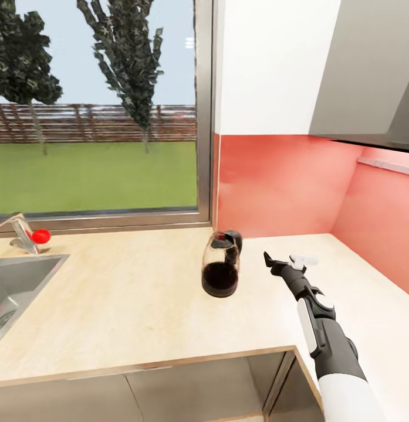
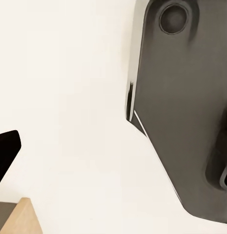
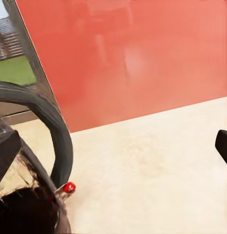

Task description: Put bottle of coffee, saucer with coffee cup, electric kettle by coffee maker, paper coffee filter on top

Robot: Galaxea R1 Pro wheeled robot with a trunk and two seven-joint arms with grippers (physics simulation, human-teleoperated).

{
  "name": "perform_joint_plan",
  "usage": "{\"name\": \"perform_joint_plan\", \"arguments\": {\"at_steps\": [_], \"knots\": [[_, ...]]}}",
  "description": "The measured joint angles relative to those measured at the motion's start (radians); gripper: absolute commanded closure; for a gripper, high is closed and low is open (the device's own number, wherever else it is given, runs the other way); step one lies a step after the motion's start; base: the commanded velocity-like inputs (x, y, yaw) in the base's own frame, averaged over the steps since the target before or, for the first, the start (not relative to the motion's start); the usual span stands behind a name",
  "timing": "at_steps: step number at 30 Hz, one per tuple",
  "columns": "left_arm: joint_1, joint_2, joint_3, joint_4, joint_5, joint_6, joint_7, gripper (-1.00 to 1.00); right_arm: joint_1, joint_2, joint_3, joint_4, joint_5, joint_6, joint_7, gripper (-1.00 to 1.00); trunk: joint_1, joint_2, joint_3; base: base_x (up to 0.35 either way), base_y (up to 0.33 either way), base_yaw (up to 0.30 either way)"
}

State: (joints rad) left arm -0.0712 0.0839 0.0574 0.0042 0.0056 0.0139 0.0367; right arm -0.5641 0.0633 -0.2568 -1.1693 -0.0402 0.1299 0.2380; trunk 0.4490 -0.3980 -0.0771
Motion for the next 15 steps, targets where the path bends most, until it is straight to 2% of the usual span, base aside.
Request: {"name": "perform_joint_plan", "arguments": {"at_steps": [5,15], "knots": [[0.001,-0.001,0.000,0.001,0.000,0.000,0.000,-1.00,0.000,0.000,0.000,0.000,0.000,0.000,0.000,-1.00,0.000,0.000,0.000,0.162,-0.132,0.000],[0.016,-0.001,0.000,0.000,0.000,0.000,0.000,-1.00,0.001,0.000,0.000,0.000,0.001,-0.001,0.000,-1.00,0.000,0.000,0.000,0.016,-0.013,0.000]]}}
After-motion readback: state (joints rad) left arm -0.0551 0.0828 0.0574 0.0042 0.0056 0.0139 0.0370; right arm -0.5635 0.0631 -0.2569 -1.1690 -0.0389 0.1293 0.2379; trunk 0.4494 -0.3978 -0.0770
